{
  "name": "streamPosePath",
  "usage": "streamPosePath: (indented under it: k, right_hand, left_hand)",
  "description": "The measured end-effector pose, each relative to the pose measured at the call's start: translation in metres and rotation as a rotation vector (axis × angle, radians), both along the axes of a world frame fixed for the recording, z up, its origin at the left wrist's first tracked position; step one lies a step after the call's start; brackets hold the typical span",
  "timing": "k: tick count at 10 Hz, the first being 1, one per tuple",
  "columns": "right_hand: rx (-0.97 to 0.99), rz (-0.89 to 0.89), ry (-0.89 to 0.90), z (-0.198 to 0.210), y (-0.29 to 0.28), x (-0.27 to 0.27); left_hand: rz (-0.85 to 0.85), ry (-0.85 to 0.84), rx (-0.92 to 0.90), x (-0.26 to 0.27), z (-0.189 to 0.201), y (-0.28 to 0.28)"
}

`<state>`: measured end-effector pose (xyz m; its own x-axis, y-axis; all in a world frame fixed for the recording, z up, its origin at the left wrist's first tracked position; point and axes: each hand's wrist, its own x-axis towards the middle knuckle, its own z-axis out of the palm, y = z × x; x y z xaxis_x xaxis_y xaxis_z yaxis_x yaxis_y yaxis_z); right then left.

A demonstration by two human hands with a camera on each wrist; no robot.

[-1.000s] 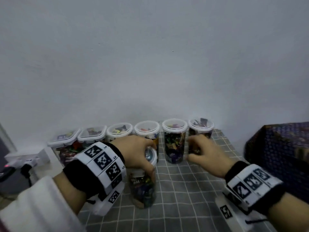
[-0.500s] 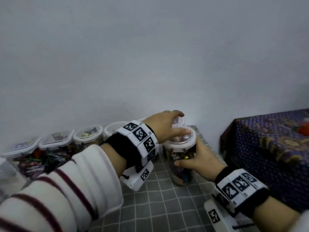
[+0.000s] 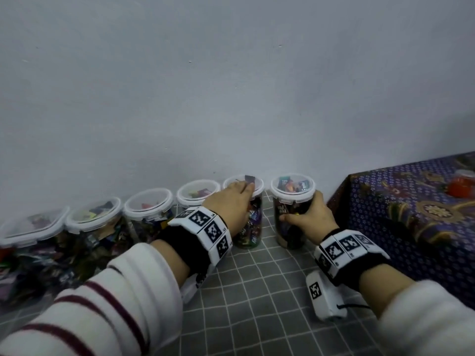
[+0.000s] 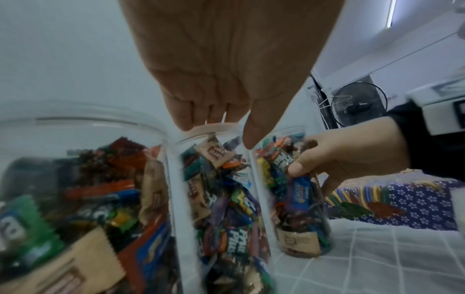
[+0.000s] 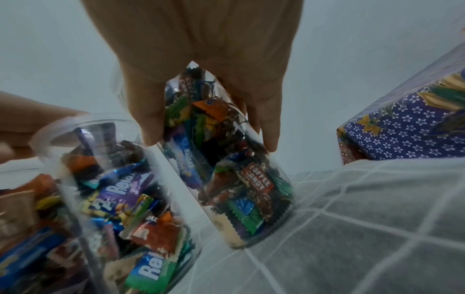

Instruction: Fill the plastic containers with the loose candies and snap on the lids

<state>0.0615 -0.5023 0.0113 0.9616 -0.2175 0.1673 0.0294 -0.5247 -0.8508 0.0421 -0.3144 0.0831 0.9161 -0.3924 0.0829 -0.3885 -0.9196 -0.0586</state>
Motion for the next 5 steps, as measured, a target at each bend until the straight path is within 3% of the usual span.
streamPosePath:
  k: [3,5]
  right_hand:
    - [0.069,-0.014,0.035,-0.010,0.009,0.031]
    - [0.107,0.074,0.088,-0.005,0.005,0.029]
  left_hand:
    - [0.019,-0.015,0.033,0.002,-0.006,-0.001]
    - [-0.024,0.008,-0.034,-0.006,0.000,0.003]
